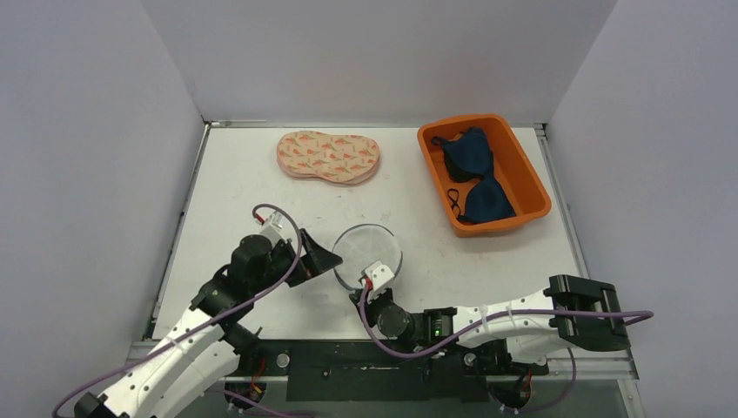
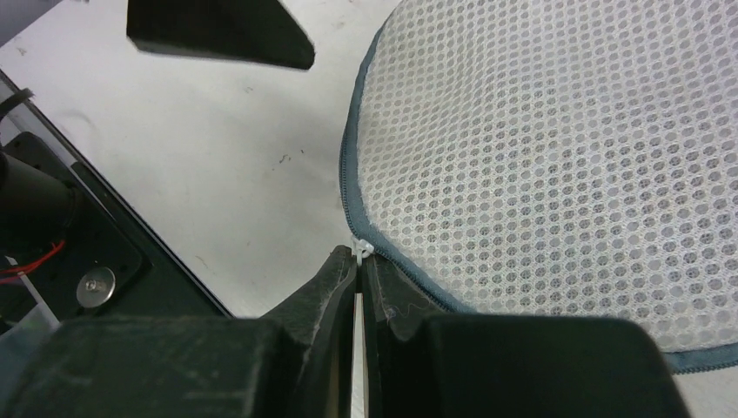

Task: Unzip the laundry bag and remove the bra
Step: Unzip the laundry bag at the center of the board.

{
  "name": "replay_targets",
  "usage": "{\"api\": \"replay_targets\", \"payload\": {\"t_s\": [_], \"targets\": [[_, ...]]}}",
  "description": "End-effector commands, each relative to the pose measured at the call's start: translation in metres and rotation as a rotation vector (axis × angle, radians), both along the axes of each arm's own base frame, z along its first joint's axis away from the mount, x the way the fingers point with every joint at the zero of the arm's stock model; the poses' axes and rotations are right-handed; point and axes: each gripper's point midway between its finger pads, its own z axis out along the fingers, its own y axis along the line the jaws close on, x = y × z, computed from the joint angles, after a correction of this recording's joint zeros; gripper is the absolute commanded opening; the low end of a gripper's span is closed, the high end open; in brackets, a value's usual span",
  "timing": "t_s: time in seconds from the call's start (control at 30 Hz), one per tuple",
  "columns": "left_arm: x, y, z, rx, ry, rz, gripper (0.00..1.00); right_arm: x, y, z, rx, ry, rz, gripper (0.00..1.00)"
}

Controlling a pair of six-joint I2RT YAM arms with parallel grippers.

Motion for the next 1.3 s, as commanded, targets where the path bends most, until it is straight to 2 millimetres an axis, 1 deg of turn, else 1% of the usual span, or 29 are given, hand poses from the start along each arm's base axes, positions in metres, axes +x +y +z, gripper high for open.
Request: {"api": "replay_targets", "payload": {"t_s": [0.0,0.07,0.17,0.3,0.37,0.47,0.6,0.63,0.7,0.8,0.9,0.97,1.03,1.07,1.17,1.27], "targets": [[-0.023,0.017,-0.022,-0.041,0.1,0.082,0.96,0.002,0.032,0.032,0.108,-0.005,0.058,0.05],[-0.023,0.011,-0.013,-0.121,0.079,0.084,0.96,0.003,0.039,0.033,0.105,-0.007,0.074,0.05],[-0.023,0.0,-0.008,-0.175,0.074,0.053,0.96,0.0,0.047,0.031,0.097,-0.002,0.099,0.05],[-0.022,-0.014,-0.011,-0.168,0.109,0.009,0.97,-0.002,0.05,0.031,0.098,0.004,0.109,0.05],[-0.023,-0.02,-0.01,-0.17,0.1,-0.003,1.0,-0.001,0.049,0.031,0.094,0.004,0.103,0.05],[-0.022,-0.023,-0.013,-0.155,0.093,0.006,0.87,0.0,0.046,0.031,0.093,0.005,0.095,0.05],[-0.017,-0.02,-0.023,-0.129,0.096,0.038,0.59,0.001,0.039,0.031,0.093,0.006,0.081,0.05],[-0.015,-0.019,-0.023,-0.123,0.09,0.047,0.54,0.001,0.037,0.031,0.094,0.006,0.079,0.05],[-0.011,-0.016,-0.023,-0.112,0.083,0.071,0.41,0.001,0.033,0.031,0.092,0.008,0.071,0.05],[-0.006,-0.011,-0.024,-0.084,0.074,0.1,0.27,0.001,0.026,0.032,0.096,0.007,0.059,0.05],[-0.002,-0.009,-0.022,-0.068,0.063,0.114,0.22,0.001,0.019,0.032,0.093,0.006,0.044,0.05],[0.0,-0.008,-0.021,-0.062,0.057,0.118,0.13,0.001,0.012,0.03,0.084,0.008,0.033,0.05],[0.002,-0.009,-0.02,-0.057,0.053,0.118,0.02,0.003,0.004,0.028,0.078,0.01,0.016,0.05],[0.003,-0.009,-0.019,-0.054,0.051,0.117,0.0,0.003,-0.001,0.028,0.078,0.012,0.007,0.05],[0.004,-0.01,-0.017,-0.049,0.041,0.104,0.0,0.008,-0.018,0.023,0.062,0.011,-0.039,0.05],[0.004,-0.013,-0.013,-0.051,0.028,0.08,0.0,0.018,-0.039,0.018,0.036,0.007,-0.099,0.05]]}}
